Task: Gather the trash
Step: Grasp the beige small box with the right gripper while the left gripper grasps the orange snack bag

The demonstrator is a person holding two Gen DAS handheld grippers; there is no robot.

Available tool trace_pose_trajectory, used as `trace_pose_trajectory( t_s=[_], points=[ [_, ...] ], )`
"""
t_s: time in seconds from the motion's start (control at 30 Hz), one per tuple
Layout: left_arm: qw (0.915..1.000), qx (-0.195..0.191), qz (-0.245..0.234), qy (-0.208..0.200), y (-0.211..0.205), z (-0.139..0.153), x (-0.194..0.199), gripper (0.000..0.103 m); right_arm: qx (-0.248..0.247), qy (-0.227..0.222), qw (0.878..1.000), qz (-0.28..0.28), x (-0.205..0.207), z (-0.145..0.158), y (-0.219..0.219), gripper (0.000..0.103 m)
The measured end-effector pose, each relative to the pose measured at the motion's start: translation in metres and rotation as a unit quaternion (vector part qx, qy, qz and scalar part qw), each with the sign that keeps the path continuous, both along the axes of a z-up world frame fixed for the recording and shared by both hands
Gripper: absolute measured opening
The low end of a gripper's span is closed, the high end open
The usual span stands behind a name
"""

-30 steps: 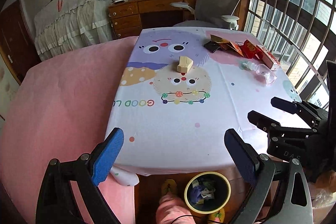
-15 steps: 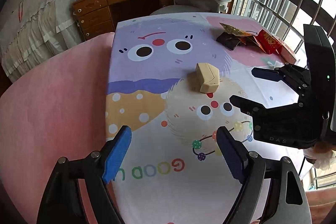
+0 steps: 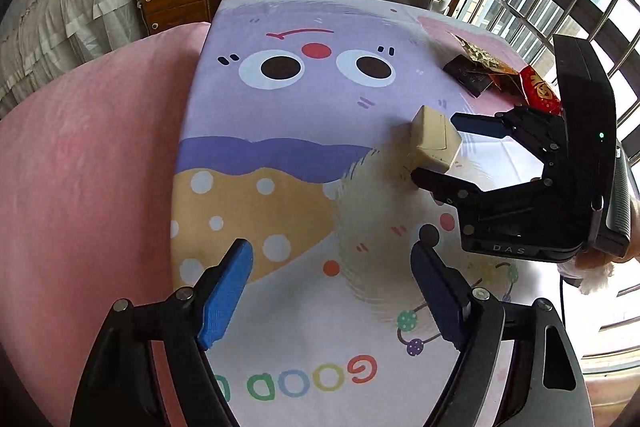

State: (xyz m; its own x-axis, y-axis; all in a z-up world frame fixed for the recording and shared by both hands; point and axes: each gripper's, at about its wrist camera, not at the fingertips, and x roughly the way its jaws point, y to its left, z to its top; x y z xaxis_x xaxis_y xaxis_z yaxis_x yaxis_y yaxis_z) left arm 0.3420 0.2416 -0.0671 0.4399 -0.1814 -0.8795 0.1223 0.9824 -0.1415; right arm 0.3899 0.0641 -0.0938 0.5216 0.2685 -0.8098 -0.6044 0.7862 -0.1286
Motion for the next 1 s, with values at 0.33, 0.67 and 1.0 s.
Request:
trace_pose_trajectory(
  t_s=[0.33,0.67,1.0],
  points=[
    [0.9998,-0.021,0.002,-0.002,0.002,0.003,0.034,0.083,0.046,0.022,0.998,-0.028,0.026,-0.003,-0.002,0.059],
    [0.9975,-0.024,-0.064,-0.016,-0.048,0.023,0.069,0.083,0.061,0.04,0.984,-0.16,0.006,0.008,-0.042,0.058],
    [0.9802,0.003,-0.189,-0.06,-0.155,0.053,0.101,0.083,0.104,0.019,0.932,-0.347,-0.038,0.041,-0.145,0.058]
  ],
)
